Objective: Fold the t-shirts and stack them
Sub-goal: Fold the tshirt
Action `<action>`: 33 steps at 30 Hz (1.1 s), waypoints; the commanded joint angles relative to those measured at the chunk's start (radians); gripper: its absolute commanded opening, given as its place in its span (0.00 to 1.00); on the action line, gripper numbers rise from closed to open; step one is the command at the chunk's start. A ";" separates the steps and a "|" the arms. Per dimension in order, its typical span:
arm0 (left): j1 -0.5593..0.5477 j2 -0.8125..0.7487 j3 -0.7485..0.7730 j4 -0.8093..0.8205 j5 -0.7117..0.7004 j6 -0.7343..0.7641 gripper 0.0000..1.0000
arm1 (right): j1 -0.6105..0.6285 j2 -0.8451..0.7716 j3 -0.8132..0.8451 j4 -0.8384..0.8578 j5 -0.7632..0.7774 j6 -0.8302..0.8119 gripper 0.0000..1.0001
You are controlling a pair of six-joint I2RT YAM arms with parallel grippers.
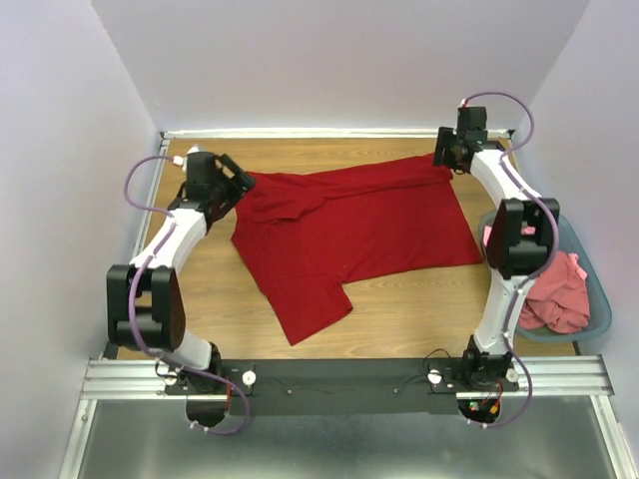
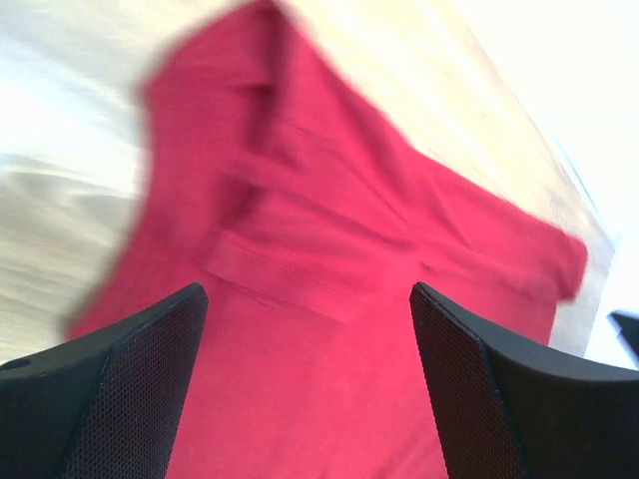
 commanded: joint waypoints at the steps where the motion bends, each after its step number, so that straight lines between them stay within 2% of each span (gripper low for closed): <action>1: -0.149 -0.071 0.045 -0.118 -0.144 0.081 0.86 | 0.023 -0.128 -0.106 -0.082 -0.151 0.114 0.75; 5: -0.250 -0.094 -0.041 -0.115 -0.158 0.012 0.65 | 0.054 -0.203 -0.257 -0.131 -0.286 0.179 0.72; 12: -0.280 -0.060 -0.141 -0.107 -0.130 0.020 0.52 | 0.126 -0.315 -0.513 -0.184 -0.286 0.211 0.69; 17: -0.291 -0.020 -0.196 -0.123 -0.118 0.037 0.48 | 0.178 -0.376 -0.631 -0.211 -0.272 0.257 0.68; 25: -0.292 0.004 -0.290 -0.138 -0.086 0.032 0.46 | 0.248 -0.448 -0.754 -0.269 -0.298 0.326 0.68; 33: -0.286 -0.011 -0.311 -0.212 -0.106 0.043 0.46 | 0.301 -0.522 -0.874 -0.309 -0.333 0.409 0.68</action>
